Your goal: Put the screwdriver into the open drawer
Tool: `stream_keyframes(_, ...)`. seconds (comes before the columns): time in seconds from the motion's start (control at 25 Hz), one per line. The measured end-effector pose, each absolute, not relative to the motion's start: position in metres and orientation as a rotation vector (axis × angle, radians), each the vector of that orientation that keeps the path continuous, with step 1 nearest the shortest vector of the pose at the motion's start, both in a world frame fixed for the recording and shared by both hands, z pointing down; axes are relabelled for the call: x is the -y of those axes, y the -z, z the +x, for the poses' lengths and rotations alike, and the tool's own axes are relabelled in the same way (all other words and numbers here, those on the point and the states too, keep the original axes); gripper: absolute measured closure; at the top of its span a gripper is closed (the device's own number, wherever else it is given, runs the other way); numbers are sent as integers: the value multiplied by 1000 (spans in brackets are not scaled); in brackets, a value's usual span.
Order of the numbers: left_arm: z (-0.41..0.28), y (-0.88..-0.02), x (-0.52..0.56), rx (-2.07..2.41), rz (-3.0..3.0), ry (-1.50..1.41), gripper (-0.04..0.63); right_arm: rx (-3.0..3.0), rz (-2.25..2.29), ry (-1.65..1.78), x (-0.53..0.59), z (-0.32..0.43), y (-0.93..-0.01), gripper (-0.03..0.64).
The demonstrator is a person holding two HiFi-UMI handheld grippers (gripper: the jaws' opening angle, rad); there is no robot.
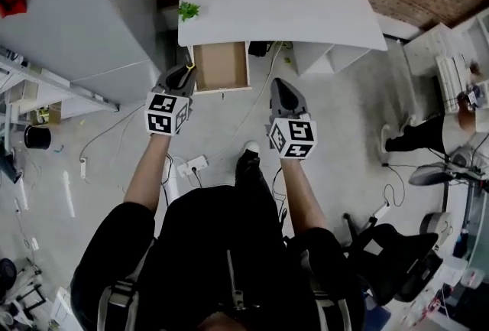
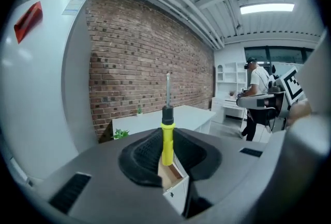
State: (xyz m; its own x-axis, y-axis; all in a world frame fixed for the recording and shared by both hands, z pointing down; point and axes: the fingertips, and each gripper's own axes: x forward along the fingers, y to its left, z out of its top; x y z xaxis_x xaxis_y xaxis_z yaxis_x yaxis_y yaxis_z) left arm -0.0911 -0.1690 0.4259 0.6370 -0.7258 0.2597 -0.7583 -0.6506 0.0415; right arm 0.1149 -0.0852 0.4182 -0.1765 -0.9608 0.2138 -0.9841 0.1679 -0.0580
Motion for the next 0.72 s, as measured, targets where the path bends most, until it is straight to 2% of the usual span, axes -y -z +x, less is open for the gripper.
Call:
stream_keyframes(0.36,-41,-440,216,1453,2518,-375,517,2466,1712,-354,183,184,-421,611)
stream_keyframes(0.72,-22,-483,236,1449,2430,-465,517,2480,1613,-440,215,198,-455,611)
